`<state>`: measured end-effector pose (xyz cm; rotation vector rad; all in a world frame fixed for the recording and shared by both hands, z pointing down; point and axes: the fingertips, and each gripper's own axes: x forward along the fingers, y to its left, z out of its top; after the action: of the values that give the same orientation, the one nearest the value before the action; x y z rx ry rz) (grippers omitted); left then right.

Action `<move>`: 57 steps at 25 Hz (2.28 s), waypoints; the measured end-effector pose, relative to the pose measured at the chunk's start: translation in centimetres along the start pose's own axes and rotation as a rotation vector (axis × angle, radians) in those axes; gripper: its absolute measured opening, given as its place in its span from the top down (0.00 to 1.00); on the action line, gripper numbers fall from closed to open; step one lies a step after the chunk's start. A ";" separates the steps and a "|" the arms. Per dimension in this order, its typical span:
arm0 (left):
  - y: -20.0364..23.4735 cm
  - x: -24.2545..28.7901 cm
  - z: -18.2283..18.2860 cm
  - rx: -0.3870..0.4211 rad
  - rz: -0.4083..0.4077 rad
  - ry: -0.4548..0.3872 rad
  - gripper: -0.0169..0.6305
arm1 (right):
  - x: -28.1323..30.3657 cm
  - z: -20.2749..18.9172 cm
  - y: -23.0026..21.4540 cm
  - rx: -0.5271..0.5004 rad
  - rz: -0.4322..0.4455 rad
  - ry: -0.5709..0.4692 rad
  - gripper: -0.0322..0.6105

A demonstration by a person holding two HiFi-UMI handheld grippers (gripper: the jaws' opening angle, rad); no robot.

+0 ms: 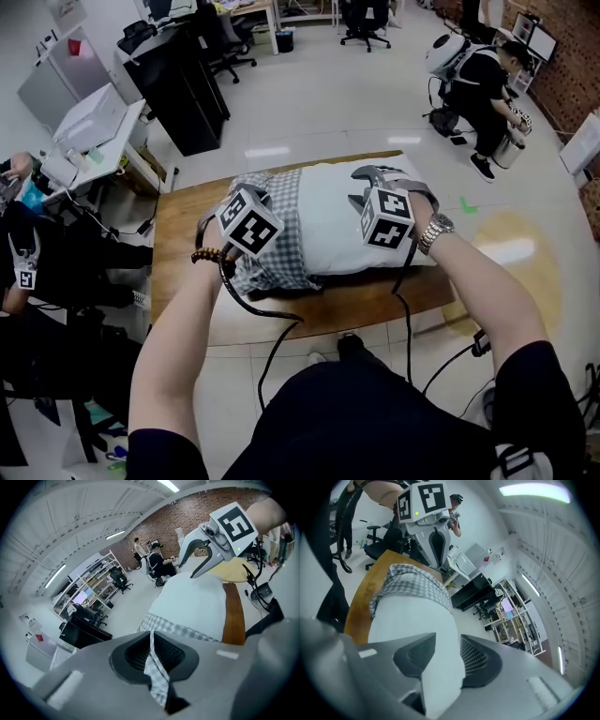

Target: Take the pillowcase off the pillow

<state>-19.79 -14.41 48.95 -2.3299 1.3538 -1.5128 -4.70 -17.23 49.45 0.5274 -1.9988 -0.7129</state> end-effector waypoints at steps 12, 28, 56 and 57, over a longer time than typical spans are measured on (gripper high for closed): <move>5.4 9.2 3.0 -0.021 -0.081 0.054 0.83 | 8.3 -1.4 -7.0 0.159 0.207 -0.061 0.68; 9.8 23.6 3.8 -0.193 -0.365 0.218 0.78 | 22.3 -4.3 -9.5 0.437 0.670 -0.040 0.57; 13.2 24.8 -0.6 -0.358 -0.342 0.372 0.96 | 19.9 -6.3 -10.9 0.595 0.719 0.033 0.94; 13.5 24.5 -0.8 -0.358 -0.328 0.374 0.96 | 19.5 -6.4 -11.0 0.592 0.711 0.032 0.94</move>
<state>-25.59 -39.20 60.62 -2.6912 1.4786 -2.0357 -7.73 -39.12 56.84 0.1199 -2.1528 0.3284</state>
